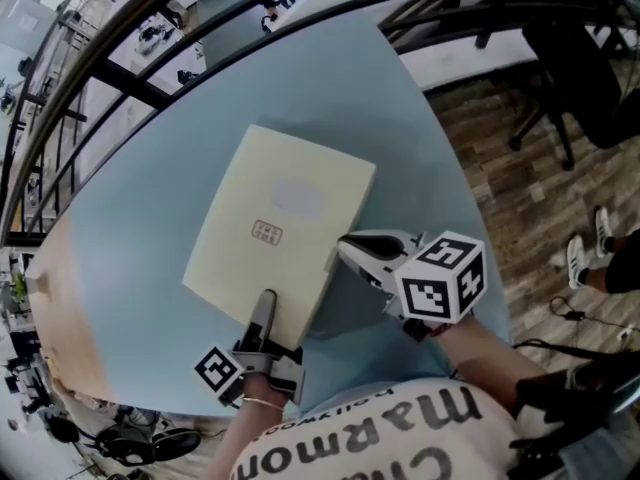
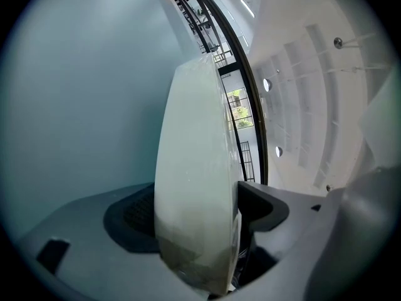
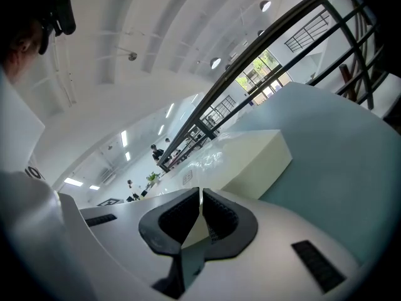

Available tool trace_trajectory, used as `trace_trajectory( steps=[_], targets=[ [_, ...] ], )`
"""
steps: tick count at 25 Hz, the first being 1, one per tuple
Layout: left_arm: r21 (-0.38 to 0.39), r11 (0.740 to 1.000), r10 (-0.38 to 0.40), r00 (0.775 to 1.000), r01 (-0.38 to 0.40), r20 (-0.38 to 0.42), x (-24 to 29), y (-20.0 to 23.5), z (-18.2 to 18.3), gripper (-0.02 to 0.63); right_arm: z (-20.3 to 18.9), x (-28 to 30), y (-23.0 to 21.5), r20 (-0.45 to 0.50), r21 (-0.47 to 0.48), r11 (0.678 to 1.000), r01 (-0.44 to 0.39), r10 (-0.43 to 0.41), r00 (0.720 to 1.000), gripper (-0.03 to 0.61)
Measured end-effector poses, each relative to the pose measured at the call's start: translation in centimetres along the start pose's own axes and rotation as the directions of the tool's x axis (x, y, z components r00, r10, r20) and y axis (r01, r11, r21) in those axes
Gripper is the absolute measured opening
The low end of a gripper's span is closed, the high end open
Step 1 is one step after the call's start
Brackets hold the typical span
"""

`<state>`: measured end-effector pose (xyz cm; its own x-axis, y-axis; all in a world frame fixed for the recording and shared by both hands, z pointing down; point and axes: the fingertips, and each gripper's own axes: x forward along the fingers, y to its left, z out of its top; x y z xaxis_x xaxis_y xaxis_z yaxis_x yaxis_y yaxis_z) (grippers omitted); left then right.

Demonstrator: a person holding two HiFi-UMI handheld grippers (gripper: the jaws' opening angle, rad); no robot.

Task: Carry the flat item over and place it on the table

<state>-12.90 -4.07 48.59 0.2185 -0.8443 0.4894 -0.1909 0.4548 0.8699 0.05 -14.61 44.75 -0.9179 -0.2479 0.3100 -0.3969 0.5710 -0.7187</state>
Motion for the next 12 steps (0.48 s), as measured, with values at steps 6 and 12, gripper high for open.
trace_trajectory(
  steps=[6,12],
  targets=[
    [0.026,0.997,0.068,0.998,-0.069,0.006,-0.2,0.2,0.1,0.395,-0.1,0.1,0.0,-0.005,-0.006,1.0,0.013,-0.013,1.0,0.043],
    [0.156,0.965,0.211,0.977,-0.211,0.016,-0.6,1.3,0.4,0.404,-0.4,0.4,-0.4,-0.029,-0.014,1.0,0.027,-0.027,0.999,0.043]
  ],
)
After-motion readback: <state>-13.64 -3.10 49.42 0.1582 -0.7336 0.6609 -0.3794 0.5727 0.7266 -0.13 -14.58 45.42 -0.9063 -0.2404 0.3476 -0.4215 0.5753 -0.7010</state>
